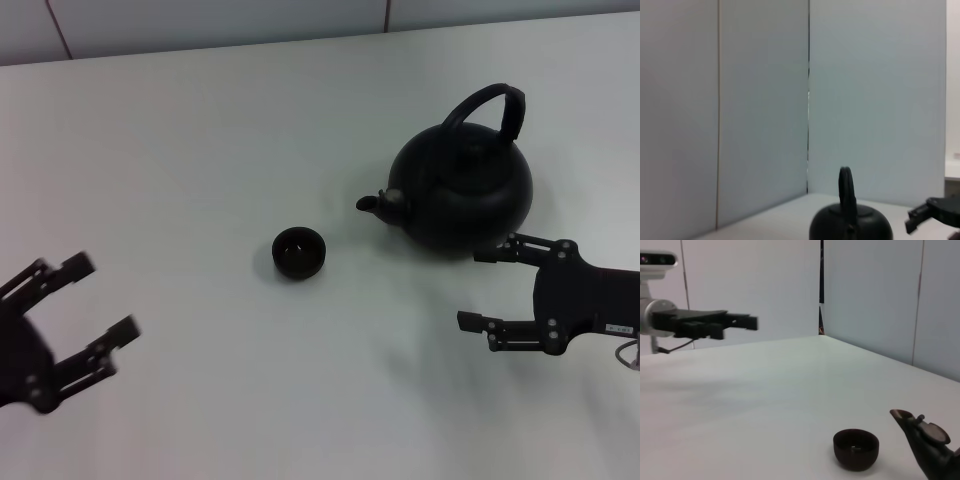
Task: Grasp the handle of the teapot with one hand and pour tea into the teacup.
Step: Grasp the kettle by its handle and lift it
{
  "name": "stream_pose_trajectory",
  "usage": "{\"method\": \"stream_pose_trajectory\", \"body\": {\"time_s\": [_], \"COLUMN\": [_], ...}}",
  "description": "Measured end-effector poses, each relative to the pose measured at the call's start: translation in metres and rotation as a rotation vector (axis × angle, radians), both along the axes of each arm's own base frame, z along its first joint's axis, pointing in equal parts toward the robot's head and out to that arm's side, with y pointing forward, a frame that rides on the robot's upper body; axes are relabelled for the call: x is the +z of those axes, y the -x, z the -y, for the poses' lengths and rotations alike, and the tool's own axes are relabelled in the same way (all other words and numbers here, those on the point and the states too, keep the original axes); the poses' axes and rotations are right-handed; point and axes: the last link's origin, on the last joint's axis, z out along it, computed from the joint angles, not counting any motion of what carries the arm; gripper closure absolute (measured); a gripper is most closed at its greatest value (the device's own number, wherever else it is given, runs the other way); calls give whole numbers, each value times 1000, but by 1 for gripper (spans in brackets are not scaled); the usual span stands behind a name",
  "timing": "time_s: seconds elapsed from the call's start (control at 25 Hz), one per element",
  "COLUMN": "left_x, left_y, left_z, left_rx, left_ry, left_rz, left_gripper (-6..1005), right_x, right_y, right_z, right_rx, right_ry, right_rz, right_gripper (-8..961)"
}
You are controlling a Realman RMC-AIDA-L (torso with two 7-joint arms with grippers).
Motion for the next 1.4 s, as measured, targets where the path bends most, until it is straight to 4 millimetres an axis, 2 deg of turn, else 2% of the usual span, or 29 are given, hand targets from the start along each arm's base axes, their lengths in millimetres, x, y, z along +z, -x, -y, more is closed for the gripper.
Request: {"method": "stream_pose_trajectory", "body": {"time_s": [0.16, 0.36, 0.4, 0.44, 0.56, 0.64, 0.72, 1.16, 1.4], "left_x": [8, 6, 4, -7, -11, -26, -31, -29, -28], "left_y": [4, 4, 4, 10, 13, 23, 26, 23, 22], "left_z": [2, 2, 2, 6, 7, 11, 11, 6, 4], "left_rx": [5, 3, 4, 31, 40, 59, 68, 68, 70], "left_ry": [13, 29, 39, 70, 80, 112, 125, 99, 90], "left_rz": [-10, -17, -23, -73, -96, -191, -224, -208, -196], "left_gripper": [198, 198, 198, 198, 198, 198, 197, 197, 198], "right_x": [0, 0, 0, 0, 0, 0, 0, -1, 3], "right_y": [0, 0, 0, -1, -1, -1, -2, -2, -4], "right_z": [1, 1, 2, 2, 3, 3, 4, 6, 16], "right_rx": [-5, -5, -5, -7, -8, -8, -8, -8, -45], "right_ry": [-2, -2, -2, -2, -3, -3, -3, -13, -170], "right_rz": [-10, -12, -11, -11, -10, -9, -9, -17, -153], "right_gripper": [208, 212, 213, 214, 216, 218, 220, 229, 234]}}
